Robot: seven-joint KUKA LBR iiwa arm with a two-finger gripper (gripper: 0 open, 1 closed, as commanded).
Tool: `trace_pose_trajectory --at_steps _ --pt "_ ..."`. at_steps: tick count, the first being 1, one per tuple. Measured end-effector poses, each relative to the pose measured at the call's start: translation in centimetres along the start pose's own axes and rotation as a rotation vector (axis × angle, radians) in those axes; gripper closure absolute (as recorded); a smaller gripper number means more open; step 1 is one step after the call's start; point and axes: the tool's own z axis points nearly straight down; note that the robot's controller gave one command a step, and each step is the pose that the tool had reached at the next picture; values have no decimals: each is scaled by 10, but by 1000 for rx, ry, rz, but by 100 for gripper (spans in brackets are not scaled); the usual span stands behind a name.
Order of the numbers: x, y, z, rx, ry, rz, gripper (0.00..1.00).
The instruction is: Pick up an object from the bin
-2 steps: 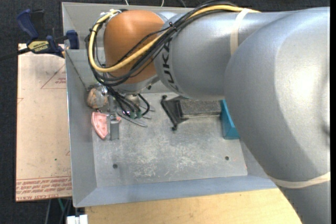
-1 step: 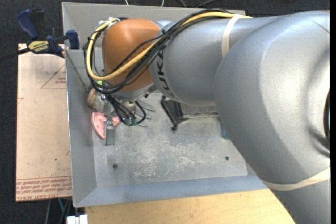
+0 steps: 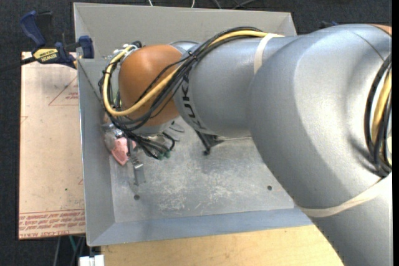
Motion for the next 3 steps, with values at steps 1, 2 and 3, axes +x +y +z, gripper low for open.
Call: trace_pose_trajectory --at_steps 1,2,3 --pt "5 4 5 -4 9 239 100" --pt "5 4 5 -4 9 239 100" --pt "6 4 -5 -4 11 239 100"
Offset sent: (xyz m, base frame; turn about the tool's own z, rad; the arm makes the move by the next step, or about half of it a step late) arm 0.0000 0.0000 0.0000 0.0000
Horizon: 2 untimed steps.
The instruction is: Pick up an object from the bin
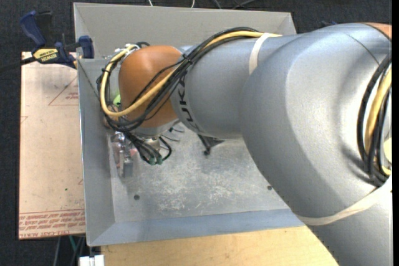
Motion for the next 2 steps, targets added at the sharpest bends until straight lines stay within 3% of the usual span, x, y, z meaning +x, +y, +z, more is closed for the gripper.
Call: trace_pose_trajectory --at_steps 2 --pt "0 0 -42 -2 0 1 100"
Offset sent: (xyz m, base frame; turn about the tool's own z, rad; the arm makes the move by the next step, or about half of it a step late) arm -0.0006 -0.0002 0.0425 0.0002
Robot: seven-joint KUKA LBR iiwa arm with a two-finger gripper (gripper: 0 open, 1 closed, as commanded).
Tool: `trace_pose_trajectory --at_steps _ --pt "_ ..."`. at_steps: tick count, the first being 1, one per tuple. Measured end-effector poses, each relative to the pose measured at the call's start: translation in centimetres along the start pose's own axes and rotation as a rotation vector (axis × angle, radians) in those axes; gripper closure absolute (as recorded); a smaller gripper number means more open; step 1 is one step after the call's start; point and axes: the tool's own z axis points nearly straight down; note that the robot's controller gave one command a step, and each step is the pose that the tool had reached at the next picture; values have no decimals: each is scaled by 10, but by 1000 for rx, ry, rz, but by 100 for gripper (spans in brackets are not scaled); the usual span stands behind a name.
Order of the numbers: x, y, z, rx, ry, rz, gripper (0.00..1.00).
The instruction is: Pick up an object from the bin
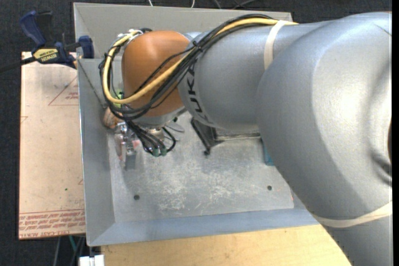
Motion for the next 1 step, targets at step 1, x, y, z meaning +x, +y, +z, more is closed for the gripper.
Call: trace_pose_trajectory --at_steps 1 --pt "3 0 -17 2 10 0 100"
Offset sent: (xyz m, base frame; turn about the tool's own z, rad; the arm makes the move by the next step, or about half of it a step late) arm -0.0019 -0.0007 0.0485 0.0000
